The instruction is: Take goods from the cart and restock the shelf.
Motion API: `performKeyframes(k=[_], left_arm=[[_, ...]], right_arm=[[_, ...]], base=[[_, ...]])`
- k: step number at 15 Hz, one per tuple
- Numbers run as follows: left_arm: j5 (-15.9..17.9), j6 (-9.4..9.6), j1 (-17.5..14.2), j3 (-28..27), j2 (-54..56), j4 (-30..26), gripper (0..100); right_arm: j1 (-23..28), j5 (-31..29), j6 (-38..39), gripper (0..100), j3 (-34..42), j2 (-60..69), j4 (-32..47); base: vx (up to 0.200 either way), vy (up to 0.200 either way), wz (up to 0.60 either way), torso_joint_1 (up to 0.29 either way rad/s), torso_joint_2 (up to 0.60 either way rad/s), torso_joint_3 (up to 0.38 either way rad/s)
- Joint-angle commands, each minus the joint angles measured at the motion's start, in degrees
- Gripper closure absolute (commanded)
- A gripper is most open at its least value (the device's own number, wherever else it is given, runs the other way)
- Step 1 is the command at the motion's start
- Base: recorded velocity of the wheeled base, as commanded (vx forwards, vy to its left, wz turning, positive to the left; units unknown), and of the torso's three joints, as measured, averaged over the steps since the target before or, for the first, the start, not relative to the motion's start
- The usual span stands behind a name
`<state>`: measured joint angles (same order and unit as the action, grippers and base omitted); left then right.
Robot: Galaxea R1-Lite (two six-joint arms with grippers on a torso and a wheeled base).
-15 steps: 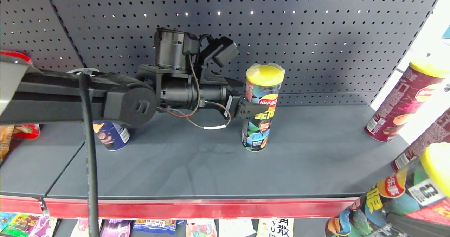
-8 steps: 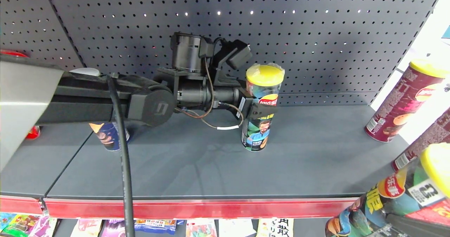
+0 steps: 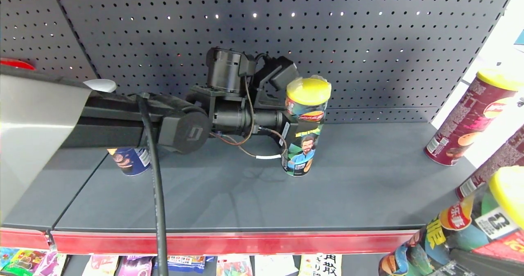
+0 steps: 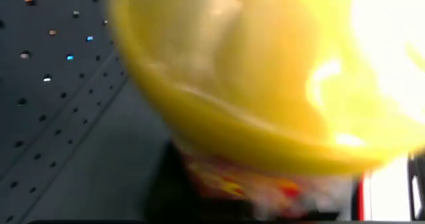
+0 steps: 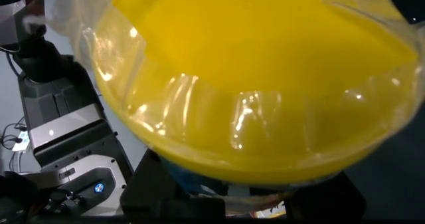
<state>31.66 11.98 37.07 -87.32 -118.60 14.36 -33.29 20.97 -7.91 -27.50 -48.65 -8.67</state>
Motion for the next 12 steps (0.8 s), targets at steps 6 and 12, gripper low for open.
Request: performKeyframes(k=[6,12], left_arm=[[7.72,0.06,-1.48,11.65,10.15,-0.21,100],[9.74,0.41,-0.68,21.32,17.35,-0.21,100]], right_arm=[[-0.02,0.21,0.09,100,-0.89,-1.71,-0.12],[-0.19,0.21,0.09,100,-0.8,-1.97,-0.12]], base=[[0.0,0.0,0.0,0.0,0.0,0.0],[0.0,0.0,0.0,0.0,0.0,0.0]])
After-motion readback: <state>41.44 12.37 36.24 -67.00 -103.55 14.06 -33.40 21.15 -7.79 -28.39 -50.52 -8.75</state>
